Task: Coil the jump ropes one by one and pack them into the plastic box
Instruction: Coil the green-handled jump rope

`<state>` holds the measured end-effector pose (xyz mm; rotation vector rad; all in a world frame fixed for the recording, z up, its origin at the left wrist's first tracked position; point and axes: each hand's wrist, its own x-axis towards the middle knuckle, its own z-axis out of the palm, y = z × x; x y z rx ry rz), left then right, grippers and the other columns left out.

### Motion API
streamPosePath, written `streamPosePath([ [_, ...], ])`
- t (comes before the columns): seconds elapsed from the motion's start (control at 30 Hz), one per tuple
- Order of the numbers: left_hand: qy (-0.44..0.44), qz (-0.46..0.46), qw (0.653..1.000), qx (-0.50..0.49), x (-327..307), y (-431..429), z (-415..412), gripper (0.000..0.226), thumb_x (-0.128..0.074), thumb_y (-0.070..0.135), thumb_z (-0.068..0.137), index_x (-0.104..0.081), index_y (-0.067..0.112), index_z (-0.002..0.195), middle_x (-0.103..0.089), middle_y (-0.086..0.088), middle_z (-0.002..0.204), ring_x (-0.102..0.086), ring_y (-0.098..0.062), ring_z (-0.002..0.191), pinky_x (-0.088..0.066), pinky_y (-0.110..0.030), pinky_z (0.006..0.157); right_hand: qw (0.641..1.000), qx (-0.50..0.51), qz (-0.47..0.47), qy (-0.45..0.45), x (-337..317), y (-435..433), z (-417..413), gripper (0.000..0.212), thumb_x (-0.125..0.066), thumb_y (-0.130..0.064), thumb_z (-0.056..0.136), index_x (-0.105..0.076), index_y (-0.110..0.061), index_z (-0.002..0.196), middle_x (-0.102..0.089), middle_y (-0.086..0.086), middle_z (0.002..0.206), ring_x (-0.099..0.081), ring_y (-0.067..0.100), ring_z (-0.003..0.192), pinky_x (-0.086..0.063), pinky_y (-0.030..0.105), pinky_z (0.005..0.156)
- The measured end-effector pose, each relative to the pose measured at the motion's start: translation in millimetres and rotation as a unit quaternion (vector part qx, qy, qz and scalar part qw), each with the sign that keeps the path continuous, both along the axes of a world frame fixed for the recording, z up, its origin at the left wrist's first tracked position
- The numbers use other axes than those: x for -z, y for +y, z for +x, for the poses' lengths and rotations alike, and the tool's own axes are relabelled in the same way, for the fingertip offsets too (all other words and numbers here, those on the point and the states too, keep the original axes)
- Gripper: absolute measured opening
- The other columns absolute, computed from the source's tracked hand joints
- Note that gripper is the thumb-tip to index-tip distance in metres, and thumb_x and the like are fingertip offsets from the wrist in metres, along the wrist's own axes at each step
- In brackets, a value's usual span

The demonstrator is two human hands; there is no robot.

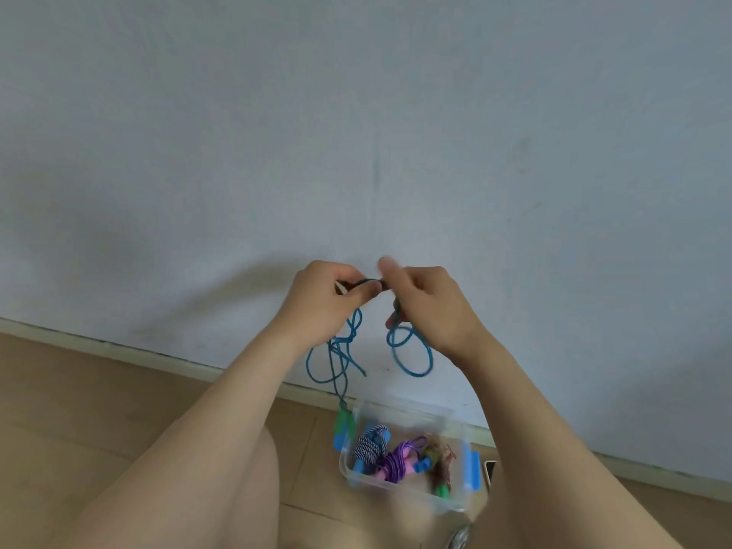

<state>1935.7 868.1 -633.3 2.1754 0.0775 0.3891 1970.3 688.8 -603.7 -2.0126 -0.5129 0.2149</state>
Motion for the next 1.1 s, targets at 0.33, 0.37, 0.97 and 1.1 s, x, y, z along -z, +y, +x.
streamPosePath([
  [0.33,0.04,0.085,0.995,-0.034,9,11,-9,0.03,-0.059,0.031,0.098,-0.074,0.014,0.08,-0.066,-0.002,0.085,-0.053,-0.008,0.067,-0.045,-0.028,0.064,0.979,0.12,0.14,-0.091,4,8,0,0.01,-0.072,-0.021,0.097,-0.073,-0.019,0.088,-0.075,-0.007,0.075,-0.078,0.015,0.074,-0.063,0.052,0.082],
  [0.37,0.068,0.064,0.995,-0.043,9,12,-9,0.033,-0.056,0.036,0.094,-0.072,0.015,0.075,-0.07,-0.004,0.081,-0.055,-0.011,0.063,-0.045,-0.03,0.061,0.974,0.123,0.169,-0.087,3,9,-2,0.009,-0.069,-0.021,0.099,-0.071,-0.018,0.091,-0.075,-0.009,0.078,-0.078,0.015,0.079,-0.062,0.053,0.085],
  [0.97,0.047,-0.236,0.944,-0.226,14,32,-9,0.034,-0.057,0.029,0.102,-0.082,0.019,0.082,-0.072,0.003,0.079,-0.065,-0.023,0.08,-0.049,-0.033,0.073,0.987,0.08,-0.041,-0.135,9,-3,-7,0.023,-0.076,-0.036,0.089,-0.068,-0.032,0.11,-0.058,-0.007,0.062,-0.055,0.009,0.064,-0.042,0.025,0.062],
  [1.1,0.075,-0.284,0.924,-0.244,16,33,-6,0.044,-0.051,0.033,0.109,-0.077,0.01,0.083,-0.075,-0.01,0.082,-0.071,-0.031,0.074,-0.05,-0.028,0.062,0.973,-0.032,-0.214,-0.079,11,-12,-4,0.039,-0.085,-0.054,0.079,-0.07,-0.033,0.107,-0.07,-0.01,0.076,-0.066,0.005,0.078,-0.052,0.027,0.073],
])
